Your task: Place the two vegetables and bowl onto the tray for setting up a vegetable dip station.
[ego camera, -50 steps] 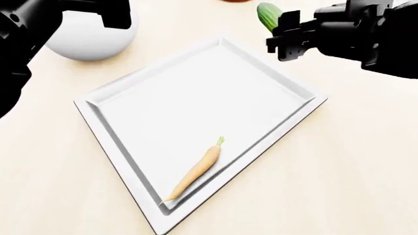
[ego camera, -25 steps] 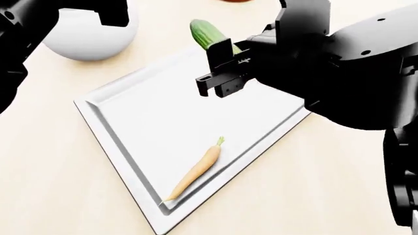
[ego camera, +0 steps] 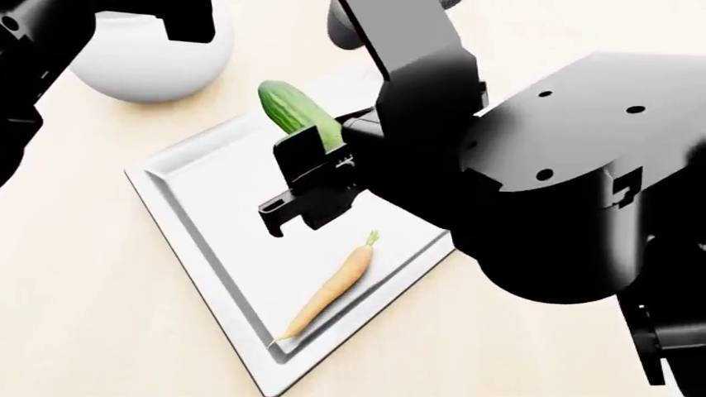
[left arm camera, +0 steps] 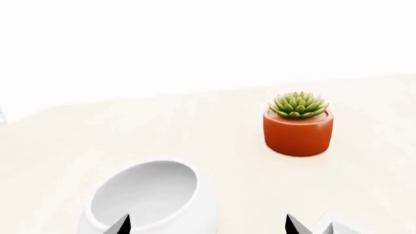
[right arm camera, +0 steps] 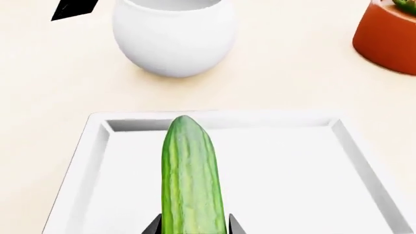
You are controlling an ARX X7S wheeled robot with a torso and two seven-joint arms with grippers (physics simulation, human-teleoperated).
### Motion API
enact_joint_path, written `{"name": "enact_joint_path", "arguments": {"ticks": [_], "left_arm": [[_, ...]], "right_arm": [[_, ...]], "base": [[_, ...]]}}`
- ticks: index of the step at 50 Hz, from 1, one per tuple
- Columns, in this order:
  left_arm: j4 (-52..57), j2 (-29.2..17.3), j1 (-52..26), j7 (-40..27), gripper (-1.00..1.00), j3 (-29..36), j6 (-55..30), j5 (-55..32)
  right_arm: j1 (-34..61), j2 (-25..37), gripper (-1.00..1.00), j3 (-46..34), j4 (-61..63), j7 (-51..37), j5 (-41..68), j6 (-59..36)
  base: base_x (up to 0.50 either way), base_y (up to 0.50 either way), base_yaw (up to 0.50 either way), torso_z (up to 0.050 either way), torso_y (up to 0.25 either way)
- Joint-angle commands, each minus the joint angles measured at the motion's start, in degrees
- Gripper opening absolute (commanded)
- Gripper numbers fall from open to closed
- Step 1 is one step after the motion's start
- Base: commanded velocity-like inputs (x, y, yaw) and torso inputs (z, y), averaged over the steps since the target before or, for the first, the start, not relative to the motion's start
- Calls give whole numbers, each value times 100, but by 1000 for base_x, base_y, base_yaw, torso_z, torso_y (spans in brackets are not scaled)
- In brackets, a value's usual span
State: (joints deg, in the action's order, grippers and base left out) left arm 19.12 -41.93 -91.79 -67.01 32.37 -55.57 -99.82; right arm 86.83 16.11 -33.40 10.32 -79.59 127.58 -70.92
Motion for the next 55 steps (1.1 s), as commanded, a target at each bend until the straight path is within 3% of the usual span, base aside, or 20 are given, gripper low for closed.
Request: {"name": "enact_joint_path", "arguments": {"ticks": [1,55], "left_arm": [[9,-21,-7,-1,100,6,13,-12],[1,-55,-57,-4,100,55,75,-36]], "right_arm": [[-158,-174,-100,-242,255,-184,162,355],[-808,-407,-100,-707,533,-69,175,1470]], "base": [[0,0,0,0,0],[0,0,0,0,0]]}}
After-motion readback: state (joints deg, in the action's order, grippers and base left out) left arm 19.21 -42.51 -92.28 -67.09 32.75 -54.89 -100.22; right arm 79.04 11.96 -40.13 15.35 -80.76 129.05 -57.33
